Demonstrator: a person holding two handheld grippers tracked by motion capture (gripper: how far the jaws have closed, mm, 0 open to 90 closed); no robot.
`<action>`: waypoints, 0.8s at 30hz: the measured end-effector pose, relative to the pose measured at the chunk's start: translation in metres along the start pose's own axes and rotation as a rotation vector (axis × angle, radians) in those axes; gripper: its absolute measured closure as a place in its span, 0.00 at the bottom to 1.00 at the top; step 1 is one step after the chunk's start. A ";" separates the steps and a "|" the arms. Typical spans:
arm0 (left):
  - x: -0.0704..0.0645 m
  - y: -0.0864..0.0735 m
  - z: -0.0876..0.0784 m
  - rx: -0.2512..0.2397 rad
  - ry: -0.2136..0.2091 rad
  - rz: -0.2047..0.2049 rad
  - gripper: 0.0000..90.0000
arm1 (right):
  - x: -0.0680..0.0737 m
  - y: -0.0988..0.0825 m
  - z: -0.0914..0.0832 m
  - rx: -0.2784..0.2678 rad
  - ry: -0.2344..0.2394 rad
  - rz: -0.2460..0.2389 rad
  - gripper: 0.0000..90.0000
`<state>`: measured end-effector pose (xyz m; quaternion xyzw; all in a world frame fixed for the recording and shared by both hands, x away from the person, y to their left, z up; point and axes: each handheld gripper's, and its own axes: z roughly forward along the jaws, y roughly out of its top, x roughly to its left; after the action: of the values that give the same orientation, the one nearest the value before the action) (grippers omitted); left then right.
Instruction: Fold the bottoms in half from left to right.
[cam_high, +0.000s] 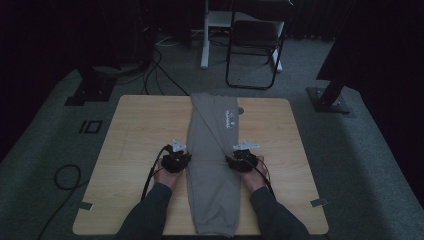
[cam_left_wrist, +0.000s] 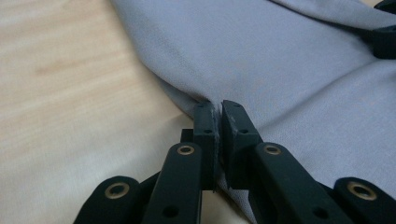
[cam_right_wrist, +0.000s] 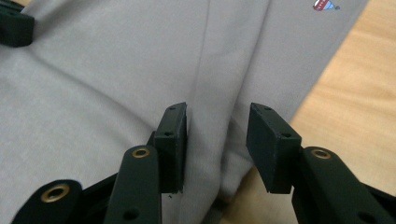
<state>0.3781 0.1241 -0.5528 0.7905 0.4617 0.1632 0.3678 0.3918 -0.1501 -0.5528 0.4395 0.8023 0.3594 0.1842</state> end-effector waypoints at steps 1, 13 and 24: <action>-0.002 -0.004 -0.004 -0.002 -0.001 0.004 0.94 | 0.002 -0.003 -0.003 0.002 0.004 -0.007 0.65; -0.011 -0.020 -0.024 -0.023 0.007 0.020 0.75 | 0.020 -0.012 -0.024 -0.016 0.027 -0.025 0.51; 0.013 0.023 0.004 -0.052 0.109 -0.038 0.79 | 0.008 0.038 0.031 0.022 0.000 -0.042 0.38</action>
<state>0.4013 0.1262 -0.5402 0.7617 0.4914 0.2109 0.3658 0.4278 -0.1168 -0.5451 0.4246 0.8153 0.3464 0.1868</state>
